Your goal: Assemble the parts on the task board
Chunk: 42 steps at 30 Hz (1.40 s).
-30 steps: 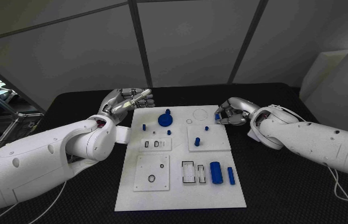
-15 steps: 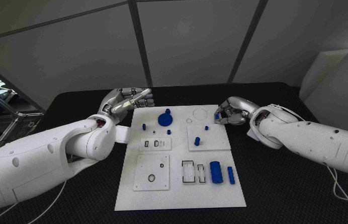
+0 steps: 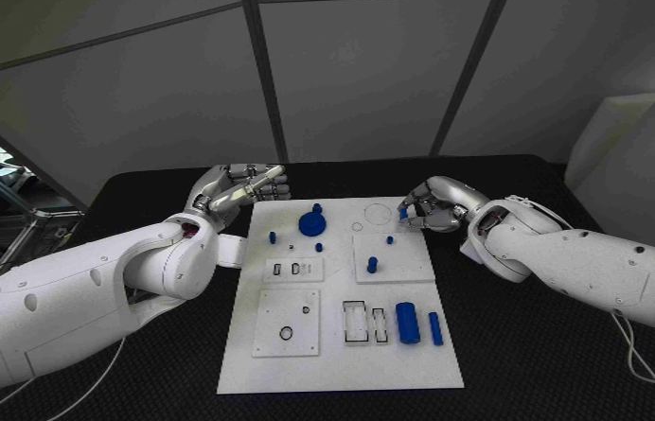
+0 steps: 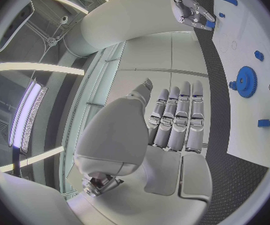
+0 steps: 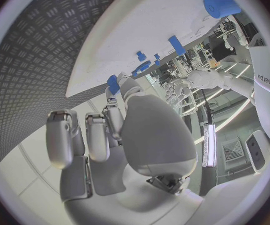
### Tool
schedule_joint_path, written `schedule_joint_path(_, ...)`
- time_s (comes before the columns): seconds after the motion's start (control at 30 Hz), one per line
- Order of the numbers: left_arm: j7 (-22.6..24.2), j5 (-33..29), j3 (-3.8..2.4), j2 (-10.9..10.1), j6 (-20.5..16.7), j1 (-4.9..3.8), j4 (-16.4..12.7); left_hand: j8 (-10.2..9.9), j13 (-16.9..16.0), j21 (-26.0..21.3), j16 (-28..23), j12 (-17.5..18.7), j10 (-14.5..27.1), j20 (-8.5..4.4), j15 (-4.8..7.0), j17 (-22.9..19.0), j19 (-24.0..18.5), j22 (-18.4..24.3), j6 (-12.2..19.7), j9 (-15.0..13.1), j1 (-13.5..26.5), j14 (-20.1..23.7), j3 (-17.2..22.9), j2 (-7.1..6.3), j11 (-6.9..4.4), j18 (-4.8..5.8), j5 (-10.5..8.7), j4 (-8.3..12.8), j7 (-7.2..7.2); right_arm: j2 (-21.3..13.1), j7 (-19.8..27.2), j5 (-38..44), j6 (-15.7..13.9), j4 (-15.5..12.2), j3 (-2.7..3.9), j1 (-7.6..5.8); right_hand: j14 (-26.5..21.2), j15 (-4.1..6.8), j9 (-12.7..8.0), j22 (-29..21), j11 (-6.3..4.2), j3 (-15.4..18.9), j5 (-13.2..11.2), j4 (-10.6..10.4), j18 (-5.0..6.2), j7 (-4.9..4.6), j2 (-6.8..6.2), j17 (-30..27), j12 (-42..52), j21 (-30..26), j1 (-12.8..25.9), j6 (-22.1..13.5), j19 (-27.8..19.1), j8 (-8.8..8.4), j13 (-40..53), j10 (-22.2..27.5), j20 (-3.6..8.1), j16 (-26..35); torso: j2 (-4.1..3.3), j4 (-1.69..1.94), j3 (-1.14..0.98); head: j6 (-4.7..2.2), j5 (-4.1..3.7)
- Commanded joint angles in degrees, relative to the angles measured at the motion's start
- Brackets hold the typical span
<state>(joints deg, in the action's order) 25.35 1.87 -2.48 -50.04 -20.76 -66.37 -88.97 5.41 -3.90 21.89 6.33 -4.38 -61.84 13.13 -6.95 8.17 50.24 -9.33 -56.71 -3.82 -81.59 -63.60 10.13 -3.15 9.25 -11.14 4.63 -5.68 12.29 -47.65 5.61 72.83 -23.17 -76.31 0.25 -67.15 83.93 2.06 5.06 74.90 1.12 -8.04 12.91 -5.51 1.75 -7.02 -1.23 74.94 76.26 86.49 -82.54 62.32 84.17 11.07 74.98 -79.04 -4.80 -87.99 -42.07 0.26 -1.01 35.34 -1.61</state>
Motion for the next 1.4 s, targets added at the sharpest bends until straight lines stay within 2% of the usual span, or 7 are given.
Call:
schedule_joint_path(0.03, 0.1, 0.2, -0.05, -0.1, 0.6, -0.07, 0.1, -0.3, 0.0, -0.2, -0.2, 0.3, 0.0, 0.05, -0.01, 0.1, -0.1, 0.1, -0.1, 0.0, -0.3, 0.3, 0.1, 0.23, 0.24, 0.72, 0.15, 0.2, 0.35, 0.2, -1.3, -0.4, -2.7, -2.5, 0.45, -0.18, 5.4, 0.29, 0.9, 9.4, 0.13, -0.3, 0.1, -0.1, -0.30, 1.34, 0.72, 12.1, 0.1, 0.4, -0.1, 1.3, 1.1, 0.31, 0.4, -0.4, 0.39, -0.3, 0.16, 0.07, 0.12, 0.08, 0.14)
schedule_joint_path(0.27, 0.2, 0.2, -0.05, -0.1, 0.6, -0.08, 0.6, -0.3, 0.0, -0.2, -0.2, 0.3, 0.0, 0.05, -0.01, 0.1, -0.1, 0.1, -0.1, 0.0, -0.3, 0.3, 0.1, 0.22, 0.23, 0.72, 0.15, 0.2, 0.34, 2.7, -5.5, 1.6, -1.8, -8.2, 0.94, -0.25, 5.4, 0.30, 0.9, 9.4, 0.16, -0.5, 0.1, 0.0, -0.31, 1.28, 0.86, 12.0, -0.1, 0.4, -0.1, 1.1, 1.1, 0.22, 0.2, -0.3, 0.45, -0.3, 0.66, 0.18, 0.15, 0.73, 0.64)
schedule_joint_path(0.47, 0.2, 0.2, -0.05, -0.1, 0.5, -0.10, 1.0, -0.3, 0.0, -0.2, -0.2, 0.3, 0.0, 0.05, -0.01, 0.1, -0.1, 0.1, -0.1, 0.0, -0.3, 0.3, 0.1, 0.22, 0.23, 0.72, 0.15, 0.2, 0.33, 7.1, -9.3, 5.8, -0.2, -10.2, 1.00, -0.25, 5.3, 0.26, 0.9, 9.4, 0.25, -0.6, -0.4, -0.1, -0.32, 1.15, 0.86, 11.9, -0.4, 0.4, 0.2, 0.8, 1.2, 0.10, 0.0, -0.1, 0.49, -0.2, 0.70, 0.22, 0.17, 1.13, 1.11)
schedule_joint_path(0.6, 0.2, 0.2, -0.05, 0.0, 0.5, -0.12, 1.1, -0.3, 0.0, -0.2, -0.2, 0.3, 0.0, 0.05, -0.01, 0.1, -0.1, 0.1, -0.1, 0.0, -0.3, 0.3, 0.1, 0.22, 0.23, 0.72, 0.15, 0.2, 0.33, 9.2, -11.2, 8.0, 0.4, -10.6, 0.99, -0.22, 5.3, 0.25, 0.9, 9.4, 0.26, -0.7, -0.4, 0.0, -0.32, 1.15, 0.84, 11.8, -0.5, 0.4, 0.2, 0.7, 1.2, 0.08, -0.1, 0.0, 0.49, -0.2, 0.65, 0.28, 0.22, 1.41, 1.40)
schedule_joint_path(0.7, 0.2, 0.2, -0.06, 0.1, 0.5, -0.13, 1.2, -0.3, 0.0, -0.2, -0.2, 0.3, -0.1, 0.05, -0.01, 0.1, -0.1, 0.1, -0.1, 0.0, -0.2, 0.3, 0.1, 0.23, 0.22, 0.72, 0.15, 0.2, 0.31, 10.7, -13.0, 9.8, 1.1, -10.3, 0.92, -0.10, 5.3, 0.24, 0.9, 9.4, 0.28, -0.7, -0.5, 0.0, -0.32, 1.11, 0.81, 11.7, -0.7, 0.4, 0.2, 0.6, 1.2, 0.04, -0.3, 0.2, 0.50, -0.1, 0.66, -0.01, 0.14, 1.53, 1.96)
schedule_joint_path(1.27, 0.2, 0.2, -0.06, 0.4, 0.5, -0.17, 1.5, -0.3, 0.0, -0.2, -0.2, 0.3, -0.1, 0.05, -0.01, 0.1, -0.1, 0.1, -0.1, 0.0, -0.2, 0.3, 0.1, 0.23, 0.22, 0.72, 0.15, 0.2, 0.31, 16.5, -18.0, 16.6, 2.1, -9.4, 0.62, 2.09, 5.3, 0.17, 0.8, 9.5, 0.38, -0.7, -0.2, 0.0, -0.33, 0.96, 0.56, 11.5, -1.1, 0.4, 0.5, 0.3, 1.2, -0.13, -0.6, 0.4, 0.48, 0.0, 0.60, 0.13, 0.13, 2.16, 2.70)
schedule_joint_path(1.4, 0.2, 0.2, -0.06, 0.4, 0.5, -0.18, 1.5, -0.3, 0.0, -0.2, -0.2, 0.3, -0.1, 0.05, -0.01, 0.1, -0.1, 0.1, -0.1, 0.0, -0.2, 0.3, 0.1, 0.23, 0.22, 0.72, 0.15, 0.2, 0.31, 17.4, -18.6, 17.8, 2.0, -9.0, 0.20, 2.55, 5.3, 0.16, 0.8, 9.5, 0.40, -0.7, -0.2, 0.0, -0.33, 0.95, 0.50, 11.6, -1.1, 0.4, 0.5, 0.3, 1.2, -0.15, -0.6, 0.4, 0.47, 0.0, 0.57, 0.07, 0.12, 2.30, 2.96)
